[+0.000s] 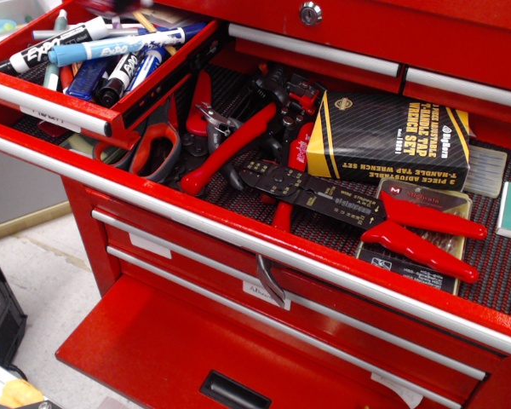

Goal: Pick up glue and put into drawer

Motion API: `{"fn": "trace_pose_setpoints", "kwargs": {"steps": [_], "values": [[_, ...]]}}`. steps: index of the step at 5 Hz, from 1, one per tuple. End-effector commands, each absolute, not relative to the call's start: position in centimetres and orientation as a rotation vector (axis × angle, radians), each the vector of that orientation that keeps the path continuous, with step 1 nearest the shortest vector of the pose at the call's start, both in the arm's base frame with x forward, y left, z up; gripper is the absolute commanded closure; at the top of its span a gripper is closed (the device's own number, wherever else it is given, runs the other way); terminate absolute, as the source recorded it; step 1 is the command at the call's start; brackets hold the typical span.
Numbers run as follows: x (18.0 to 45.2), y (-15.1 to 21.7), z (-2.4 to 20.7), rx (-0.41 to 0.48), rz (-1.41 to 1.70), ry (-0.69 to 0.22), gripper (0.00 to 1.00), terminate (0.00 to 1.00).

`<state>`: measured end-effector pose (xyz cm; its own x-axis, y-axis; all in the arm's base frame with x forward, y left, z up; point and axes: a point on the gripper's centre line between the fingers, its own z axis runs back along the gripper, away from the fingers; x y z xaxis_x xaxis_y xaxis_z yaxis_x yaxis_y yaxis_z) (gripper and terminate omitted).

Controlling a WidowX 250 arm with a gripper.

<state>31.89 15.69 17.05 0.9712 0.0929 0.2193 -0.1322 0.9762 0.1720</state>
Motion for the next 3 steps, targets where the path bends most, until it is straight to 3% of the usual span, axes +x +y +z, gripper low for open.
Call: {"fn": "trace_pose_setpoints", "kwargs": {"steps": [1,2,3], "values": [[32.41,17.64,18.87,0.223,0.074,-0.339,0.0,0.0],[32.41,17.64,18.87,0.223,0.074,-0.339,0.0,0.0],[32.41,17.64,18.87,0.223,0.074,-0.339,0.0,1.0]]}}
